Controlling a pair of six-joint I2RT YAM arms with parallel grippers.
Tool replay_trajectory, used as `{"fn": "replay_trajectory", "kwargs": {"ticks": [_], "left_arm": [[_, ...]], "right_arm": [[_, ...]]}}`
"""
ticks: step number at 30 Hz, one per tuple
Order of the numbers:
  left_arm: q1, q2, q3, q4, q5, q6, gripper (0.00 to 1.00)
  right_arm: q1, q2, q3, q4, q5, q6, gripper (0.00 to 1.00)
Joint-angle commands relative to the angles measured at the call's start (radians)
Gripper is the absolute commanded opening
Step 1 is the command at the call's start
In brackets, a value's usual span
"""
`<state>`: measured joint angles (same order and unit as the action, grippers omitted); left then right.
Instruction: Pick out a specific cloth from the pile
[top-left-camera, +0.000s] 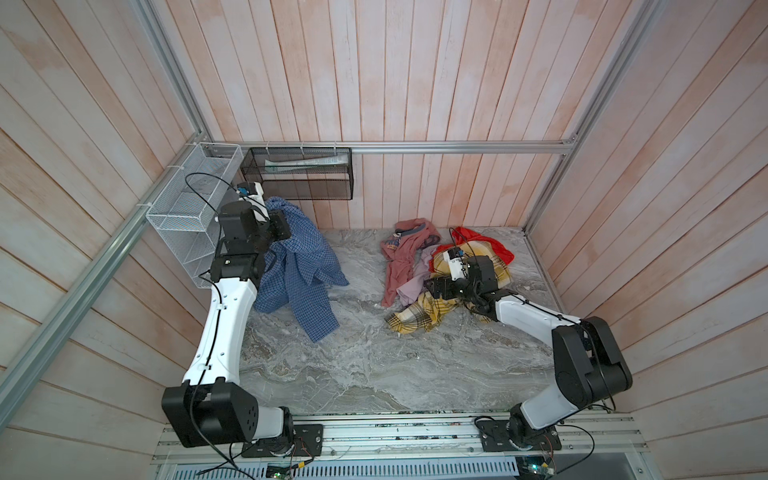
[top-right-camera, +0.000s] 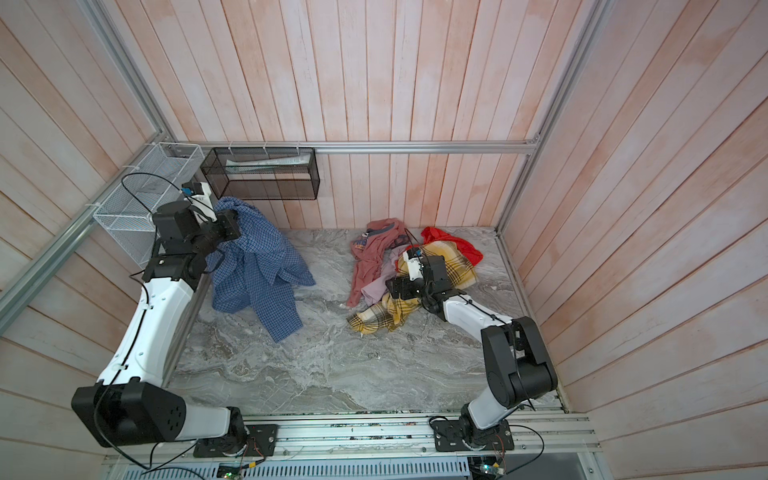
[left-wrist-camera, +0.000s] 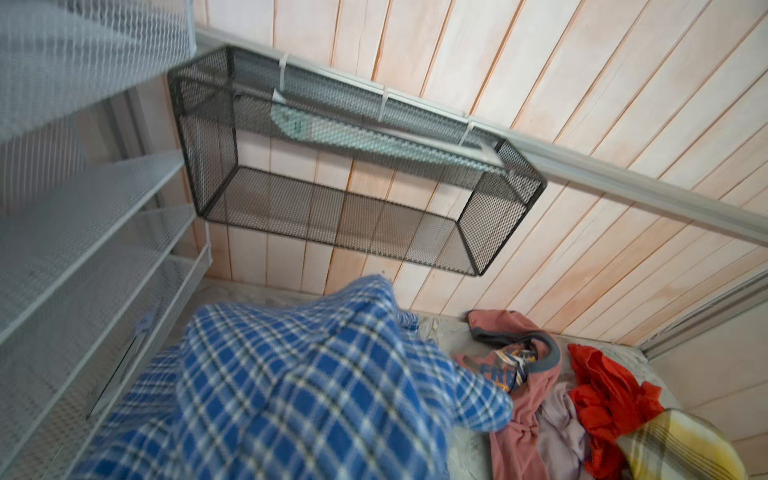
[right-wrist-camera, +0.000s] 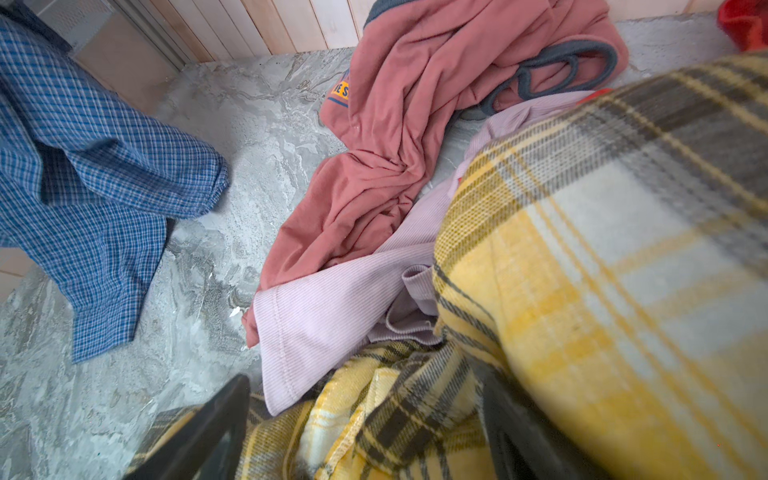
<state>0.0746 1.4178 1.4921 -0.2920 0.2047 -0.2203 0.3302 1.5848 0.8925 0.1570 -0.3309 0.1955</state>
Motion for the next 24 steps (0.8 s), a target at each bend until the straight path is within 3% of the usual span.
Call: {"fn": "replay_trajectory", "kwargs": {"ticks": [1,9,18,24], "left_arm": [[0.000,-0.025,0.028,0.073,0.057,0.008,0.00],[0.007,-0.027,-0.252,0.214,0.120,-0.065,0.00],[0.007,-0.013,-0.436,0.281,0.118,-0.080,0.00],[-0.031,-0.030,-0.585,0.277,0.021,-0.089,0.00]], "right_arm": [[-0.005,-0.027,-0.017,0.001,0.006,0.015,0.88],[-0.005,-0.018,-0.004,-0.017,0.009,0.010,0.88],[-0.005,-0.018,-0.010,-0.020,0.020,0.013,0.88],[-0.004,-0.004,-0.001,-0.027,0.014,0.012,0.88]]}}
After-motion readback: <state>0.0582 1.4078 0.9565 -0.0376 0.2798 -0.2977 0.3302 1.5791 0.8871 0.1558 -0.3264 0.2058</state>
